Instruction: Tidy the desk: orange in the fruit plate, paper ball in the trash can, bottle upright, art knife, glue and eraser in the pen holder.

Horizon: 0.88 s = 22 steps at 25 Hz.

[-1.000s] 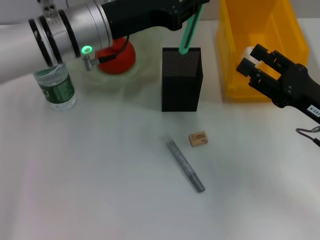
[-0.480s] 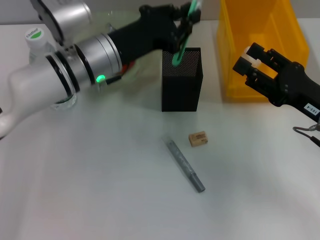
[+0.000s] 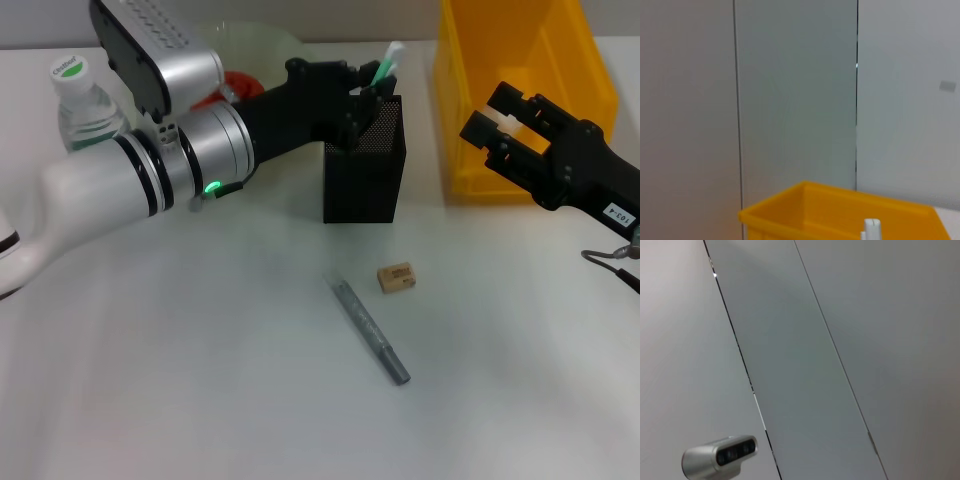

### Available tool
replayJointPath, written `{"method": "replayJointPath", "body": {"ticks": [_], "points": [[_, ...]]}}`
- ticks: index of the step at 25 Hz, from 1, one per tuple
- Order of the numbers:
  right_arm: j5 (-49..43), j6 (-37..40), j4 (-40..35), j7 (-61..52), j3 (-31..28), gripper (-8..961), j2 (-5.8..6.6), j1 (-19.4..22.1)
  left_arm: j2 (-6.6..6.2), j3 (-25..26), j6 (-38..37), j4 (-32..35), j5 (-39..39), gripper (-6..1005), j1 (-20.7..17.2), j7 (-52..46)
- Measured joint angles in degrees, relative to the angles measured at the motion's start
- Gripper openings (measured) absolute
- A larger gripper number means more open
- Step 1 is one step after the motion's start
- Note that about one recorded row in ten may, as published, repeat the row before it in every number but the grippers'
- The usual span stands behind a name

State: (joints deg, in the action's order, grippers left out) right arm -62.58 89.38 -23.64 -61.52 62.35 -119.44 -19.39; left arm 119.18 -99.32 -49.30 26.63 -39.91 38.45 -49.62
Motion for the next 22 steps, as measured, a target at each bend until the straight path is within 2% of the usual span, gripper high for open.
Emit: {"method": "replayJointPath", "body": {"ticks": [6,13,16,17,18,19,20,21,22], "points": [[0.0,0.0,0.1,0.0,0.0,658,0.00,0.0,0.00,-1.7,1.2,0.3,-0.3,182,-0.1,0.0],[0.0,0.3,0.7,0.0,-0.2,654,0.03,-0.2,0.00,-1.8,1.2,0.9,0.0,336,-0.5,-0.3],[0.0,0.8,0.9,0.0,-0.4,652,0.06,-0.1,-0.20,-1.3,-0.1,4.1,0.7,385,-2.9,-0.8],[0.0,1.3,0.9,0.0,-0.6,652,0.11,0.2,-0.62,-1.2,-2.1,7.7,0.8,401,-5.4,-1.1],[0.0,1.3,0.9,0.0,-0.6,651,0.11,0.2,-0.62,-1.2,-2.1,7.7,0.8,417,-5.4,-1.1],[0.0,1.4,0.9,0.0,-0.6,651,0.12,0.3,-0.90,-1.0,-3.8,9.6,0.7,433,-6.9,-2.0],[0.0,1.4,0.9,0.0,-0.6,650,0.15,0.4,-1.84,0.0,-7.6,13.9,-0.2,450,-9.9,-5.8],[0.0,1.4,0.9,0.0,-0.6,649,0.15,0.4,-1.84,0.0,-7.6,13.9,-0.2,466,-9.9,-5.8],[0.0,1.4,0.9,0.0,-0.6,649,0.15,0.4,-2.47,0.9,-9.8,15.7,-1.3,482,-11.2,-8.4]]}}
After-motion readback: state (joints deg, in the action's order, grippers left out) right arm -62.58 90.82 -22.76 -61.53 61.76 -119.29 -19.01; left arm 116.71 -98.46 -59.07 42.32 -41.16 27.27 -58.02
